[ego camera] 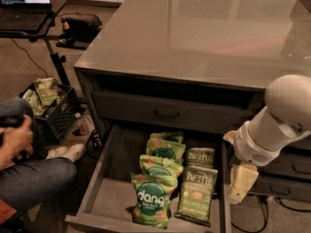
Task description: Pick green jalapeno chip bag from middle drawer and place on counter
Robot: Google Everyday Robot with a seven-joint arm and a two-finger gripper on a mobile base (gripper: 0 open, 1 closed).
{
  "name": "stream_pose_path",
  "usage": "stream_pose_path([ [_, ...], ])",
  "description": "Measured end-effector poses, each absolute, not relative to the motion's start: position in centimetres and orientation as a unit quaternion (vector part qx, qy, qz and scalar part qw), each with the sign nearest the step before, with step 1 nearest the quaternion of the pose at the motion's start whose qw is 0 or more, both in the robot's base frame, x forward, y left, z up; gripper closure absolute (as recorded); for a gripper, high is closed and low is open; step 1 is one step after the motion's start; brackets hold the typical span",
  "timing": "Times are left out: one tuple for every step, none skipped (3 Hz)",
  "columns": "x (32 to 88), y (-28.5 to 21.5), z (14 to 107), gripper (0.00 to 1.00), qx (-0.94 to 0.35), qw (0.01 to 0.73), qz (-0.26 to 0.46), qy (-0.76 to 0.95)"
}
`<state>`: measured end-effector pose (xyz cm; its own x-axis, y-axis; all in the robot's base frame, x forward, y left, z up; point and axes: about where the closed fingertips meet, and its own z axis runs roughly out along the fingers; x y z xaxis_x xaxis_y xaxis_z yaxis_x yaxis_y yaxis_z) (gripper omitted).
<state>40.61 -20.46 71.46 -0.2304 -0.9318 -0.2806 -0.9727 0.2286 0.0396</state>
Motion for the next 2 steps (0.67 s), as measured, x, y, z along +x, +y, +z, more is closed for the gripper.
stream_pose_path([
  [41.5, -20.33, 65.84, 0.0, -0.61, 0.088, 0.132, 0.777],
  [41.49, -20.32, 65.69, 0.0, -0.609, 0.088, 0.133, 0.777],
])
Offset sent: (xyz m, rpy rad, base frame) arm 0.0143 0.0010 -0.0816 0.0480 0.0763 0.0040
